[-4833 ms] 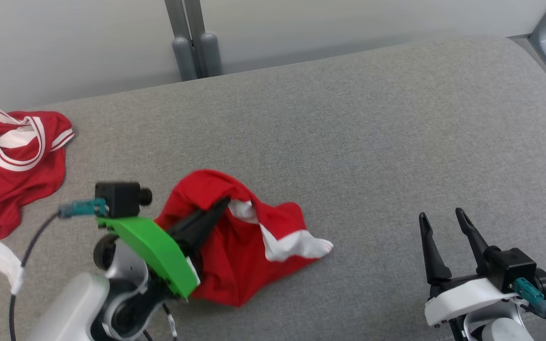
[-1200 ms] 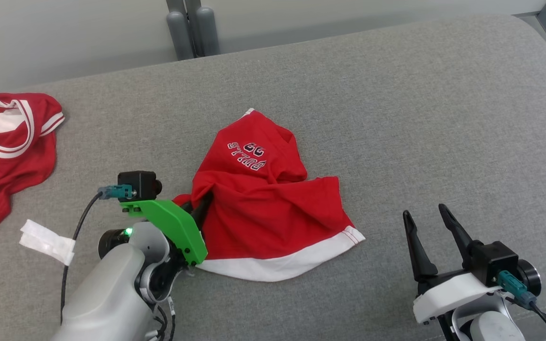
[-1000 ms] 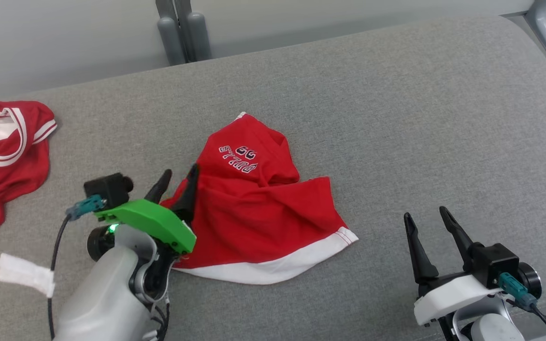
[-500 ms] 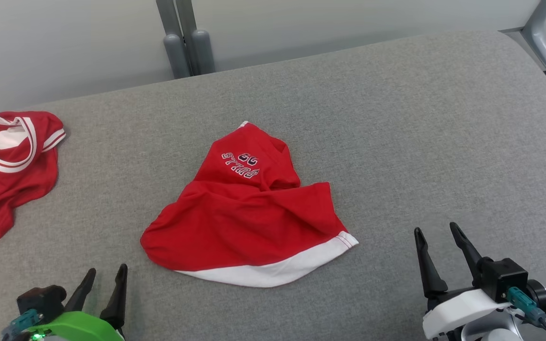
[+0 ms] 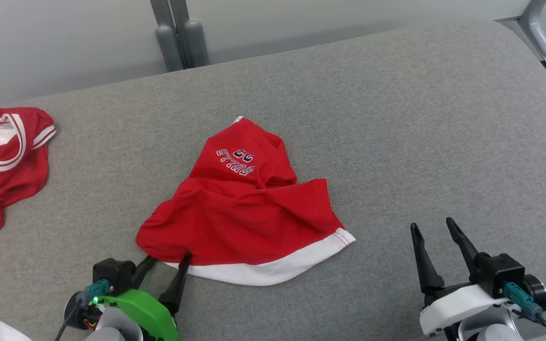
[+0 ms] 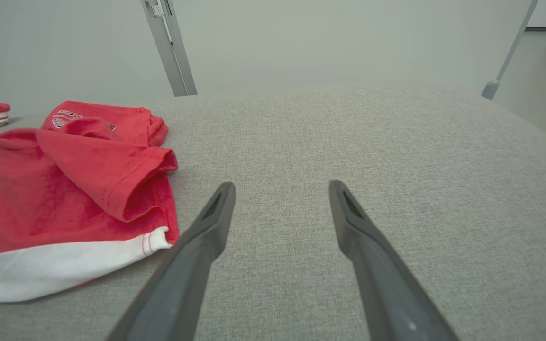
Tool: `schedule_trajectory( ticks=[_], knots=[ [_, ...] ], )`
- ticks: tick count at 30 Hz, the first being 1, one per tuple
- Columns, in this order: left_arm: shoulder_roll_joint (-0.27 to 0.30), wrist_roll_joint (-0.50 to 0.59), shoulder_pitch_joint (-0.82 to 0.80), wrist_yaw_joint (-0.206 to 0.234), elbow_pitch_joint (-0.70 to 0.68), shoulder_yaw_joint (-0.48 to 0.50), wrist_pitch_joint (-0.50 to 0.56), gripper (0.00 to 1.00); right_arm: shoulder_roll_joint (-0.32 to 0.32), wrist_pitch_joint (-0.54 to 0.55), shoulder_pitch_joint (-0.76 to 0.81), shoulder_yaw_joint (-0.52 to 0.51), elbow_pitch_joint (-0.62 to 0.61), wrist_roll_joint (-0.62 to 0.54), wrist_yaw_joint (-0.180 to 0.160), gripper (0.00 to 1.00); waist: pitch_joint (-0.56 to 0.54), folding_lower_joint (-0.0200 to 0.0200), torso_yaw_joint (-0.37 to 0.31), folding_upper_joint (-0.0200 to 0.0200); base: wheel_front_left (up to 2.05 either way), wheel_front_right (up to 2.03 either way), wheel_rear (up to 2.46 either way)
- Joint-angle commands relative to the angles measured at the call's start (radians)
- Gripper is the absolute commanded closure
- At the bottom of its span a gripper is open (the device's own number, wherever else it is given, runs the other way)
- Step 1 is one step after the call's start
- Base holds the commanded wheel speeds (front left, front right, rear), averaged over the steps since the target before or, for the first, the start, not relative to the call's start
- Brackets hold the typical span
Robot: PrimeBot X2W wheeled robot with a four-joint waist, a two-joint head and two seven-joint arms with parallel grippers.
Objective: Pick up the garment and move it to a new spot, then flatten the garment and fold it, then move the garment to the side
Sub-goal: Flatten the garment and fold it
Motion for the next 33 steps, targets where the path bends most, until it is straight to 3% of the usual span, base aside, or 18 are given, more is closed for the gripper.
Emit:
schedule_trajectory(
  ticks=[1,3,4,6,7,14,20,24,25,26,27,30,31,32,33],
  knots=[
    [0.002,-0.013,-0.018,-0.003,-0.014,-0.011,-0.003,0.0,0.002,-0.003,0.002,-0.003,0.001,0.004,0.0,0.0,0.003,0.0,0.0,0.0,0.0,0.0,0.0],
    [-0.003,-0.027,-0.02,-0.003,-0.041,-0.032,-0.003,0.0,0.003,-0.003,0.003,-0.005,0.002,0.004,0.0,0.0,0.003,0.0,0.001,0.0,0.0,0.0,0.0],
    [-0.002,-0.029,-0.02,-0.003,-0.052,-0.038,-0.003,0.25,0.004,-0.003,0.005,-0.006,0.003,0.003,0.0,0.0,0.001,0.0,0.002,0.0,0.0,0.0,0.0],
    [0.001,-0.034,-0.011,-0.003,-0.078,-0.044,-0.003,0.96,0.007,-0.003,0.011,-0.011,0.005,0.003,0.0,0.0,-0.004,0.0,0.008,0.0,0.0,0.0,0.0],
    [0.002,-0.033,0.001,-0.003,-0.093,-0.048,-0.003,1.0,0.007,-0.003,0.017,-0.017,0.003,0.004,0.0,0.0,-0.008,0.0,0.015,0.0,0.0,0.0,0.0],
    [0.032,-0.013,0.124,0.006,-0.179,-0.042,-0.003,1.0,0.01,-0.003,0.053,-0.035,0.002,0.009,0.0,0.0,-0.042,0.0,0.073,0.0,0.0,0.0,0.0],
    [0.06,-0.022,0.251,0.095,-0.326,-0.06,0.055,1.0,0.013,-0.003,0.056,-0.033,0.002,0.012,0.0,0.0,-0.05,0.0,0.124,0.0,0.0,0.0,0.0],
    [0.042,-0.018,0.28,0.157,-0.368,-0.077,0.108,0.99,0.014,-0.003,0.04,-0.023,0.005,0.011,0.0,0.0,-0.039,0.0,0.143,0.0,0.0,0.0,0.0],
    [0.033,-0.014,0.271,0.168,-0.36,-0.081,0.118,0.89,0.013,-0.003,0.038,-0.021,0.008,0.011,0.0,0.0,-0.036,0.0,0.145,0.0,0.0,0.0,0.0],
    [0.026,-0.007,0.256,0.179,-0.35,-0.081,0.119,0.71,0.013,-0.003,0.034,-0.017,0.01,0.011,0.0,0.0,-0.035,0.0,0.146,0.0,0.0,0.0,0.0],
    [0.016,-0.004,0.234,0.195,-0.331,-0.075,0.122,0.64,0.013,-0.003,0.028,-0.015,0.011,0.011,0.0,0.0,-0.031,0.0,0.146,0.0,0.0,0.0,0.0],
    [-0.016,0.002,0.177,0.232,-0.267,-0.06,0.119,0.58,0.014,-0.003,0.017,-0.005,0.016,0.009,0.0,0.0,-0.028,0.0,0.138,0.0,0.0,0.0,0.0],
    [-0.024,0.006,0.163,0.246,-0.247,-0.054,0.112,0.36,0.013,-0.003,0.016,-0.001,0.017,0.008,0.0,0.0,-0.029,0.0,0.132,0.0,0.0,0.0,0.0],
    [-0.029,0.021,0.146,0.254,-0.226,-0.055,0.105,0.09,0.013,-0.003,0.015,0.001,0.019,0.007,0.0,0.0,-0.031,0.0,0.124,0.0,0.0,0.0,0.0],
    [-0.036,0.022,0.134,0.266,-0.21,-0.048,0.096,0.0,0.013,-0.003,0.014,0.001,0.019,0.006,0.0,0.0,-0.032,0.0,0.118,0.0,0.0,0.0,0.0]
  ],
)
